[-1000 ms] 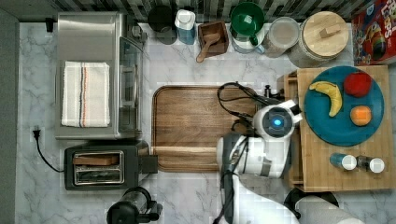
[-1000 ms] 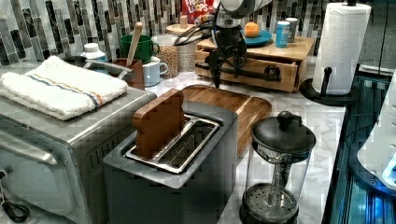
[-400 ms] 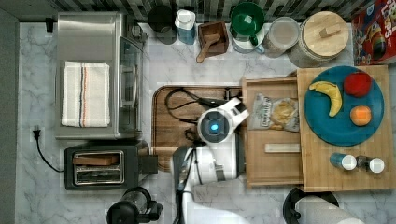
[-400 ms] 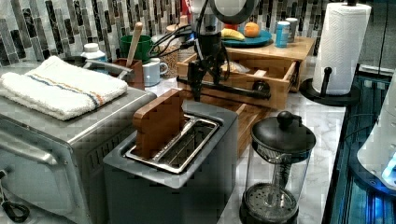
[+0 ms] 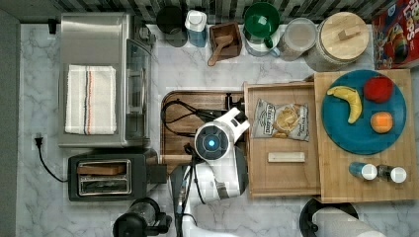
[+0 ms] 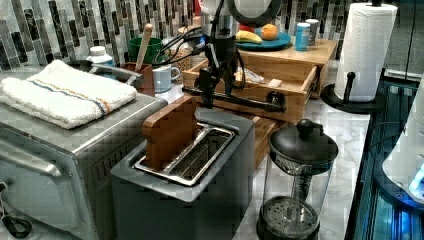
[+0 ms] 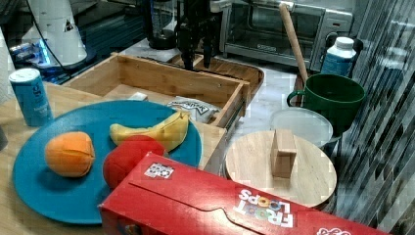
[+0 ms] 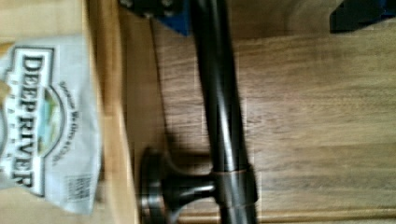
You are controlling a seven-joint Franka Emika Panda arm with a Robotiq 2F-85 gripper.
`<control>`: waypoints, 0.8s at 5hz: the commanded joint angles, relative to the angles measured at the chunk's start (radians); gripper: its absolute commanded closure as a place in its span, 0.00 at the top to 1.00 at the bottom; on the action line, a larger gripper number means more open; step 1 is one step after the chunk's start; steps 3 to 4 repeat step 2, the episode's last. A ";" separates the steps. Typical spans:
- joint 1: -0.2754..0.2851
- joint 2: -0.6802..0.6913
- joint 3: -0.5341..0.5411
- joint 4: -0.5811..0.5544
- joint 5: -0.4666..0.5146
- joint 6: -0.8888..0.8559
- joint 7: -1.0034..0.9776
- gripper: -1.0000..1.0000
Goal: Open the drawer.
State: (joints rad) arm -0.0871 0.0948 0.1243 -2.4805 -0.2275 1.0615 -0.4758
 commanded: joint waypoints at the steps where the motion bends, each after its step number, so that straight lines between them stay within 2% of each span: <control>1: 0.046 -0.028 0.045 0.004 0.003 0.031 0.056 1.00; 4: 0.037 -0.028 0.054 0.004 0.002 0.030 0.057 1.00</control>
